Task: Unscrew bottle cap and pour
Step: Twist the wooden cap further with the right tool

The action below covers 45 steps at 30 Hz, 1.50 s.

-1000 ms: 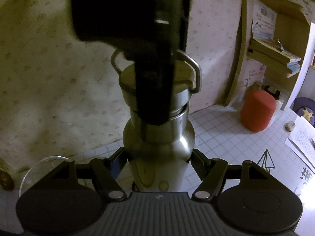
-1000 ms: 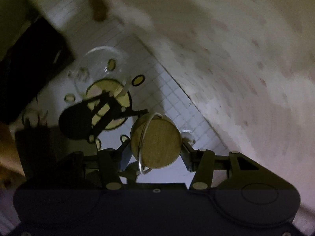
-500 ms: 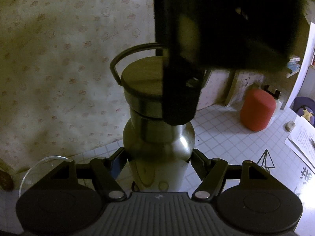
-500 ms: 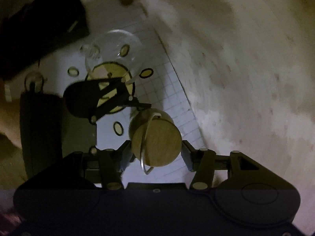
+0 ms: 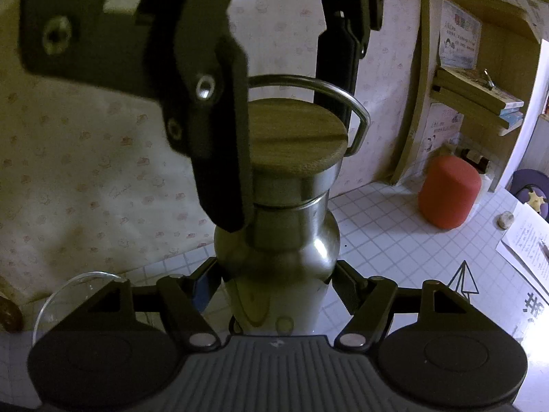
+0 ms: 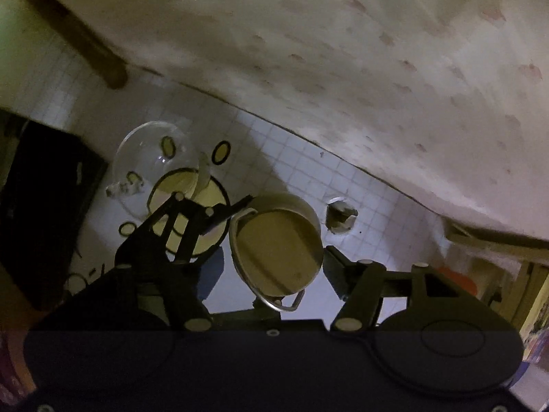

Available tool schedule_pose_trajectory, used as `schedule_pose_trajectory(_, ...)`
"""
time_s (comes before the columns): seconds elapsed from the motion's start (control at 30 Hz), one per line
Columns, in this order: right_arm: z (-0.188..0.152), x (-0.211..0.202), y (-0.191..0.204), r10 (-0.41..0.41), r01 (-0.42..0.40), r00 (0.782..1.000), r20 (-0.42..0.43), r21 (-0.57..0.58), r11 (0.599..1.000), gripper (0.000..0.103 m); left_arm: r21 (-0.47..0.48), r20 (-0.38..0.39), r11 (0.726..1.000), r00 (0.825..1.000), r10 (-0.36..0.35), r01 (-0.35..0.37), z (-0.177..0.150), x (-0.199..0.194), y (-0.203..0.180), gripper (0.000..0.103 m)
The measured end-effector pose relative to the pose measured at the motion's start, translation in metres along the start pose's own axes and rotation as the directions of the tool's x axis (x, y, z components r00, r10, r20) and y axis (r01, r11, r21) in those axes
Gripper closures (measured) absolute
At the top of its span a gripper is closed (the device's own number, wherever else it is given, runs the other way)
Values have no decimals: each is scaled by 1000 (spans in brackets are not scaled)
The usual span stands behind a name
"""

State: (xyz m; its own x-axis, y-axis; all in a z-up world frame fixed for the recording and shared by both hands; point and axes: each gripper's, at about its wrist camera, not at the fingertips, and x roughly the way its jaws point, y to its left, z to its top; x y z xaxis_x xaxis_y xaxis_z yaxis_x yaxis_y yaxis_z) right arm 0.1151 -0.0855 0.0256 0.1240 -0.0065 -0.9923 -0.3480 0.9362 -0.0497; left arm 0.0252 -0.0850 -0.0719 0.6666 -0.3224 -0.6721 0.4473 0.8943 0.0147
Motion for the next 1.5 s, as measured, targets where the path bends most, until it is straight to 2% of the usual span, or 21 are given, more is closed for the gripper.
schedule_pose_trajectory(0.17,2,2,-4,18,-18,1000,4,-17,1000,49,-1,0,1000,1000,2,-2,3,2,-3,34)
schedule_pose_trajectory(0.4,-1,0,3,18,-16,1000,6,-195,981,49,1,0,1000,1000,-2,2,3,6,0,34)
schedule_pose_trajectory(0.53,-5,-1,10,13,-9,1000,11,-320,947,49,6,-1,1000,1000,-6,6,3,5,5,34)
schedule_pose_trajectory(0.63,-9,-1,17,-1,4,1000,7,-427,904,49,10,-1,1000,1000,-9,9,0,-1,10,34)
schedule_pose_trajectory(0.7,-14,-2,26,-29,31,1000,13,-544,839,49,8,-1,1000,1000,-11,11,1,-1,10,34)
schedule_pose_trajectory(0.83,-22,-3,40,-75,79,997,35,-669,739,49,8,-2,1000,1000,-9,9,1,0,9,34)
schedule_pose_trajectory(0.93,-24,-2,46,-100,99,994,39,-696,711,49,9,-3,1000,1000,-9,9,0,0,8,34)
schedule_pose_trajectory(1.03,-20,-3,43,-98,85,995,18,-660,747,45,9,-4,1000,1000,-9,9,0,0,7,34)
schedule_pose_trajectory(1.07,-19,-3,41,-96,79,995,7,-642,763,36,10,-4,1000,1000,-10,10,0,0,7,34)
schedule_pose_trajectory(1.1,-18,-3,39,-95,73,995,-3,-624,778,33,10,-5,1000,1000,-9,9,0,0,6,34)
schedule_pose_trajectory(1.3,-9,-14,17,7,-14,1000,-17,-460,888,32,10,-5,1000,1000,-9,9,-1,-1,4,34)
schedule_pose_trajectory(1.5,-1,-18,-2,83,-80,997,2,-237,968,31,10,-6,1000,1000,-8,8,-1,-2,1,34)
